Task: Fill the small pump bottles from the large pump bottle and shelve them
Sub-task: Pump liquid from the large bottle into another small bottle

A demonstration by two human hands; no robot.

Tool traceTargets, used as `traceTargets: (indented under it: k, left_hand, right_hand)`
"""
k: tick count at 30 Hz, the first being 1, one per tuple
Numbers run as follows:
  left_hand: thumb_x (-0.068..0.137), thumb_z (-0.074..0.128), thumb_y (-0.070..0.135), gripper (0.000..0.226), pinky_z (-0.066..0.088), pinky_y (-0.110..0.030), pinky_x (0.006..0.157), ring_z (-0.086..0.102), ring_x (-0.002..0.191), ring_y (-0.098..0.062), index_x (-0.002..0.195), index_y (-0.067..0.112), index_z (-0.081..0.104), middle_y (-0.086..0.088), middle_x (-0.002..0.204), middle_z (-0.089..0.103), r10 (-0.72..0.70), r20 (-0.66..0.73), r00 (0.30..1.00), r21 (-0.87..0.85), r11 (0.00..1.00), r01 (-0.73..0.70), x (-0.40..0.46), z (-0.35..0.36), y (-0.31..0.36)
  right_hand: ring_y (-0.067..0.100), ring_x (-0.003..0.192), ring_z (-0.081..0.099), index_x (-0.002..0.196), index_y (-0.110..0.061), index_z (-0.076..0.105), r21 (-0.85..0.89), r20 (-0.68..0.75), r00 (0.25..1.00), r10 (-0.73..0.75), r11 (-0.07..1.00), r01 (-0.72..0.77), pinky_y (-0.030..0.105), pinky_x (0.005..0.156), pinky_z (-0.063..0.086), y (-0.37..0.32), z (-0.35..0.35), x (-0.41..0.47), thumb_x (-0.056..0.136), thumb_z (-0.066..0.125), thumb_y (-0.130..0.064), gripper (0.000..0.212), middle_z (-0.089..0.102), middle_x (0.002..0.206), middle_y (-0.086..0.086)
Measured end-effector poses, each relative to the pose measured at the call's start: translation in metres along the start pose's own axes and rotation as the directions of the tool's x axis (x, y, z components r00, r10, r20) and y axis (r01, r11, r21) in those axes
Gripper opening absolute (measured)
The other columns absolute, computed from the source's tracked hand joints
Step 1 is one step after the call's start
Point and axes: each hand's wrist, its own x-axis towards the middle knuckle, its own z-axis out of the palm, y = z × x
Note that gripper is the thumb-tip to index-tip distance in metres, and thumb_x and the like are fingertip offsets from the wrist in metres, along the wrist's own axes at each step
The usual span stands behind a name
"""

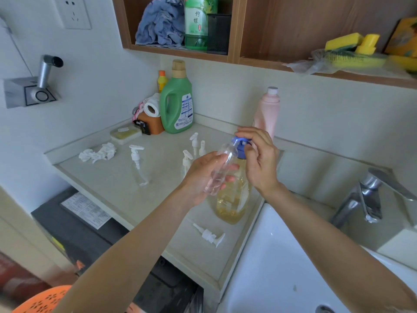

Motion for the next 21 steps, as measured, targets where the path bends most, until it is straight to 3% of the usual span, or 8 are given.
traceTargets:
  k: [5,9,12,16,21]
  left_hand:
    - [0.079,0.062,0.033,0.03,0.044,-0.02,0.046,0.061,0.056,-0.016,0.101,0.014,0.059,-0.006,0.082,0.071,-0.016,-0.015,1.0,-0.028,0.999,0.016,-0.001,-0.002,-0.007]
    - [0.082,0.062,0.034,0.026,0.046,-0.021,0.048,0.065,0.061,-0.017,0.1,0.015,0.061,-0.006,0.089,0.073,-0.005,-0.024,1.0,-0.006,1.0,0.005,-0.002,-0.002,-0.006]
    - [0.073,0.063,0.039,0.038,0.048,-0.021,0.052,0.07,0.071,-0.02,0.103,0.017,0.061,-0.004,0.1,0.073,0.016,-0.01,1.0,-0.014,1.0,-0.016,-0.003,0.003,-0.002]
    - [0.069,0.06,0.04,0.046,0.046,-0.02,0.051,0.07,0.075,-0.023,0.106,0.015,0.061,-0.004,0.102,0.071,0.012,0.015,1.0,-0.052,0.999,-0.011,-0.003,0.012,0.001]
    - [0.066,0.061,0.042,0.049,0.046,-0.02,0.051,0.071,0.074,-0.021,0.108,0.016,0.062,-0.002,0.1,0.072,0.011,0.027,1.0,-0.048,0.999,-0.009,-0.002,0.011,-0.001]
  right_hand:
    - [0.02,0.102,0.059,0.094,-0.001,0.07,-0.031,-0.005,1.0,-0.012,0.999,0.012,0.022,0.095,0.041,0.003,0.003,-0.009,0.076,0.038,-0.007,0.037,0.066,0.104,0.0]
    - [0.021,0.103,0.06,0.096,-0.003,0.071,-0.057,0.041,0.999,0.01,0.998,-0.008,0.026,0.095,0.043,-0.003,-0.001,-0.006,0.077,0.038,-0.009,0.038,0.066,0.105,-0.001]
    - [0.018,0.103,0.061,0.094,-0.013,0.072,0.003,0.109,0.988,0.11,0.994,-0.111,0.029,0.095,0.045,-0.009,-0.014,0.011,0.078,0.036,-0.016,0.04,0.067,0.102,-0.007]
    - [0.008,0.098,0.062,0.089,-0.023,0.07,0.07,0.167,0.964,0.208,0.973,-0.222,0.019,0.09,0.044,-0.015,-0.022,0.03,0.078,0.034,-0.026,0.037,0.067,0.098,-0.01]
    - [0.019,0.108,0.062,0.1,-0.01,0.07,0.102,0.12,0.987,0.11,0.987,-0.122,0.031,0.097,0.047,-0.009,-0.018,0.014,0.082,0.036,-0.015,0.039,0.067,0.107,0.003]
